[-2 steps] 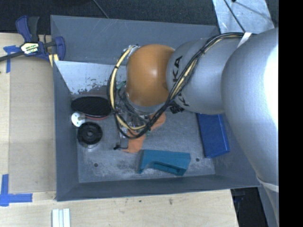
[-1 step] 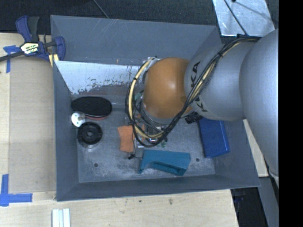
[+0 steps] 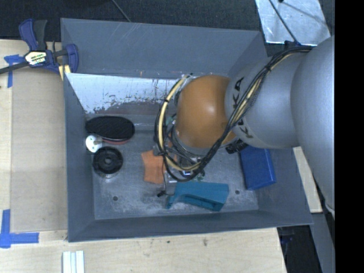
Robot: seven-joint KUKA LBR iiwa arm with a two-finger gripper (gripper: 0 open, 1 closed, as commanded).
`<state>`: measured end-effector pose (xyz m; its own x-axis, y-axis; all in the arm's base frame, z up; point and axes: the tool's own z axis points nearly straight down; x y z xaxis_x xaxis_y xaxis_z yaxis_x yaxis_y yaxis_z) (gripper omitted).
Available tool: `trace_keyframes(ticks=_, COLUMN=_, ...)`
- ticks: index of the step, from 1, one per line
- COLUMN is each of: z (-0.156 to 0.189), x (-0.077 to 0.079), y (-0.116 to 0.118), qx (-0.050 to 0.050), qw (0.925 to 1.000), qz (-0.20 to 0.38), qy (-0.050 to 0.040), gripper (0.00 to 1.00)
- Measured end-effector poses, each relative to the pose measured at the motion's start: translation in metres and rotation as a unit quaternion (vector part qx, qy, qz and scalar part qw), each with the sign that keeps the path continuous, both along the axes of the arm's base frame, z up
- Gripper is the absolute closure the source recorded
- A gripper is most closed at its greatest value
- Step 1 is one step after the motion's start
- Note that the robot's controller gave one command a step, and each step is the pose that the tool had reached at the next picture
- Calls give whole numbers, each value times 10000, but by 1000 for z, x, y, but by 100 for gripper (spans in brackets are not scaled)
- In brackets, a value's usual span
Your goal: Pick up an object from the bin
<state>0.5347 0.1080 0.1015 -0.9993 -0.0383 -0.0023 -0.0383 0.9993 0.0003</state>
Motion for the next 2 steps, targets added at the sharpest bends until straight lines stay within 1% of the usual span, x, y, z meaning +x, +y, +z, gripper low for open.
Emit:
trace_keyframes(ticks=1, z=-8, x=-9, y=-10, qx=2, qw=10000, qz=43, qy=11, gripper=0)
trace_keyframes(ticks=2, z=-30, x=27, y=-44, qx=0, qw=9931, qz=1173, qy=-27, gripper=100)
